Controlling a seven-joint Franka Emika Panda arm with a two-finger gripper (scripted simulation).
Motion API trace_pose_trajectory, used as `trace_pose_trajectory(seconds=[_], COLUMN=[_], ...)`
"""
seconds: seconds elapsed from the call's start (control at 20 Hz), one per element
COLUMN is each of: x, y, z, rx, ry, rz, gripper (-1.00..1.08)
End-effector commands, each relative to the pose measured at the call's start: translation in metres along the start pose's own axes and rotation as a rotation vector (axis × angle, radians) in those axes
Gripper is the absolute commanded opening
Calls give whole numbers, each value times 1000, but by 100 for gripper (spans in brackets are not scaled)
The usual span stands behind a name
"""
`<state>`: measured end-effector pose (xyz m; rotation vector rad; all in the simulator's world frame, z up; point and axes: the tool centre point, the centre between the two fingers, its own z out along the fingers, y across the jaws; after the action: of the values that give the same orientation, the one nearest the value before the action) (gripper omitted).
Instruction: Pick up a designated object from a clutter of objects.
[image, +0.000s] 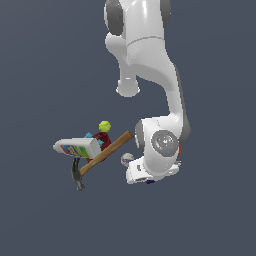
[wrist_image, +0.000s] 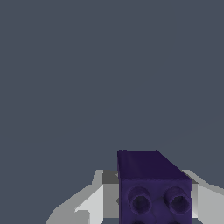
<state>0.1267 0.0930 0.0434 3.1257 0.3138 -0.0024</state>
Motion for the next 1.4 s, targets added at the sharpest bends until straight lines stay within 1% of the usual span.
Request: trace_pose_trajectory(seconds=[0.0,0.35,1.1,1.35], x=[-2,-14,-46,-54], y=[-6,-33,-111,-133], z=[-13,-70,-233,-282], rx=[0,0,-2,-2], ry=[1,1,1,1], rz=[-1,-1,-1,-1], gripper=[-100,-100,-100,-100])
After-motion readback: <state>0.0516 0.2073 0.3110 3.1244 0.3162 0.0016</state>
